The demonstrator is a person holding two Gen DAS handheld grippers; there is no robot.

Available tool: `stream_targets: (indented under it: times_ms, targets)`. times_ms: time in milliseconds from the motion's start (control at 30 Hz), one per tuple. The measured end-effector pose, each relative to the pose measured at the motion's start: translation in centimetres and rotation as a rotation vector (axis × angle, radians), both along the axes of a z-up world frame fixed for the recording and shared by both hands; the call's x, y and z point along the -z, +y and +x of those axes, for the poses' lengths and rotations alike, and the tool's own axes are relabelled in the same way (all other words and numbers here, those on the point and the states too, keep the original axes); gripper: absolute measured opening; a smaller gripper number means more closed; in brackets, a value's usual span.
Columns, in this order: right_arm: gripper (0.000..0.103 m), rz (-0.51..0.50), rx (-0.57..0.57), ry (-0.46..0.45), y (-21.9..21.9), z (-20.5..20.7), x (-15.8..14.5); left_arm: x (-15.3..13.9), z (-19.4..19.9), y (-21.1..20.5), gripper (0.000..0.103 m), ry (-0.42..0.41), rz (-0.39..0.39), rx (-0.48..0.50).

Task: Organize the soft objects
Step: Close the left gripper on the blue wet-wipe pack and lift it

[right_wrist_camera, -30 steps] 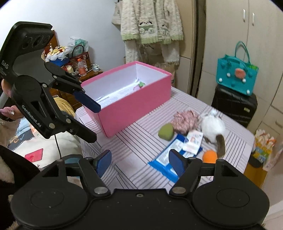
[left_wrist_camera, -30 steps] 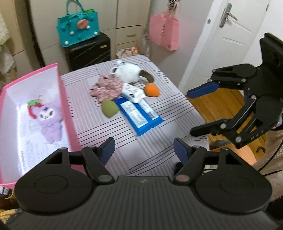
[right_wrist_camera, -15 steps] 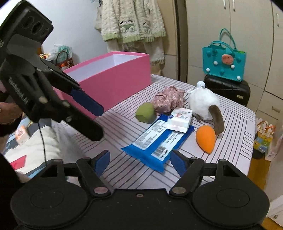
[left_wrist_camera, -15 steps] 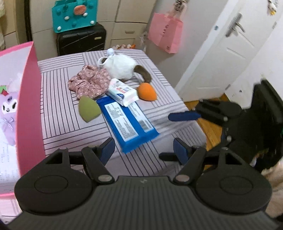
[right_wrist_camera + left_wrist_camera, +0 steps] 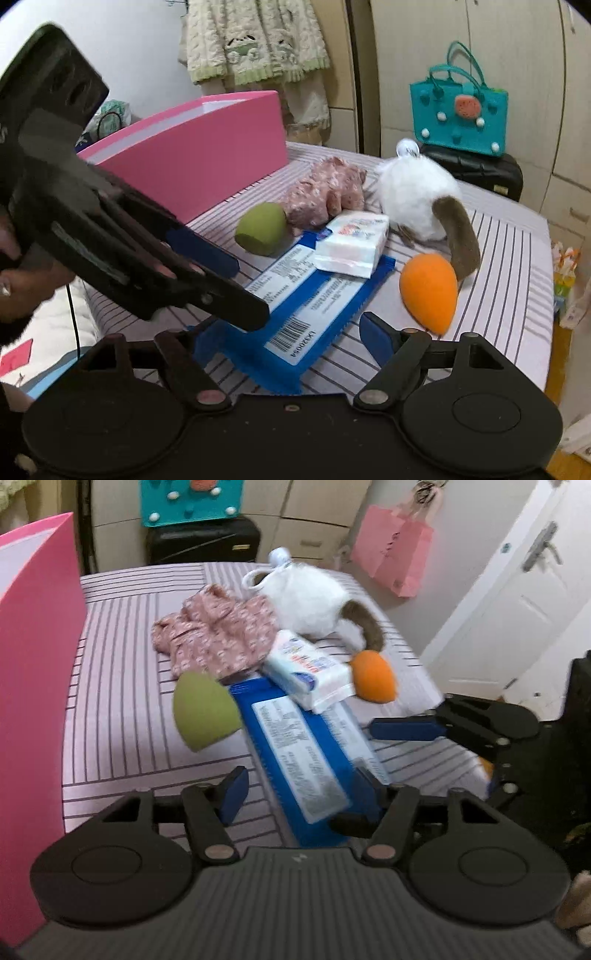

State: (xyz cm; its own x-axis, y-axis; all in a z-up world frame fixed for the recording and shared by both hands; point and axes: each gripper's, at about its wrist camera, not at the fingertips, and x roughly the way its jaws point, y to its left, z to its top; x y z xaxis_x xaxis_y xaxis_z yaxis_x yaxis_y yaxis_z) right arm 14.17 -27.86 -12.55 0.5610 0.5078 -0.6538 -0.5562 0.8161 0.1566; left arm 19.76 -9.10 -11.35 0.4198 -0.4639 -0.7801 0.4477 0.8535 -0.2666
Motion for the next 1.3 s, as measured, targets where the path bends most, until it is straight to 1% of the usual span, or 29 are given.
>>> stream_targets:
  times_ms: [67,167,200,233,300,400,500,600,700,800,900,1033,1133,1167,1200,1233,1300]
  targets:
    - [0.084,0.015,0.005,0.007,0.0,0.1,0.3,0.3,-0.1,0.0,0.058,-0.016,-0.008,-0.007]
    - [0.084,0.023,-0.017,0.004,0.0,-0.1,0.6,0.5,-0.3,-0.2,0.057,-0.023,-0.033,-0.010]
    - [0.086,0.036,-0.018,0.013,0.0,-0.1,0.8,0.7,-0.4,-0.3,0.057,-0.027,-0.042,-0.020]
    - [0.086,0.059,-0.009,0.015,-0.1,-0.2,1.0,0.8,-0.5,-0.5,0.057,-0.034,-0.043,-0.031]
    - [0.086,0.072,0.019,-0.006,0.0,-0.5,1.3,0.9,-0.7,-0.7,0.057,-0.045,-0.045,-0.062]
    - [0.086,0.110,0.072,-0.005,0.0,-0.8,1.3,1.0,-0.7,-0.6,0.057,-0.035,-0.077,-0.108]
    - [0.085,0.130,0.125,-0.001,0.3,-0.9,1.3,1.0,-0.6,-0.3,0.053,-0.031,-0.093,-0.105]
    - [0.085,0.143,0.130,0.001,0.6,-1.1,1.3,1.1,-0.8,-0.2,0.050,-0.031,-0.115,-0.097]
    - [0.083,0.121,0.126,-0.021,1.0,-1.4,1.5,1.3,-1.4,-0.5,0.050,-0.060,-0.109,-0.095]
    - [0.074,0.108,0.152,-0.040,1.0,-1.7,1.5,1.3,-1.8,-0.4,0.050,-0.049,-0.134,-0.098]
    - [0.070,0.120,0.170,-0.034,0.7,-2.0,1.4,1.3,-2.1,-0.3,0.050,-0.033,-0.146,-0.107]
    - [0.069,0.098,0.161,-0.047,0.9,-2.7,1.4,1.3,-2.5,-0.4,0.050,-0.031,-0.143,-0.101]
    - [0.069,0.058,0.143,-0.082,1.4,-3.2,1.6,1.5,-3.1,-0.8,0.049,-0.087,-0.110,-0.055]
    - [0.070,0.056,0.137,-0.100,1.3,-3.4,1.8,1.7,-3.3,-0.9,0.049,-0.107,-0.102,-0.048]
    - [0.070,0.075,0.144,-0.106,1.1,-3.4,2.1,1.7,-3.4,-0.9,0.049,-0.114,-0.103,-0.048]
    - [0.070,0.091,0.153,-0.108,0.9,-3.5,2.2,1.7,-3.4,-0.9,0.049,-0.117,-0.102,-0.046]
    - [0.069,0.084,0.158,-0.116,1.1,-3.8,2.1,1.5,-3.4,-0.7,0.049,-0.111,-0.109,-0.043]
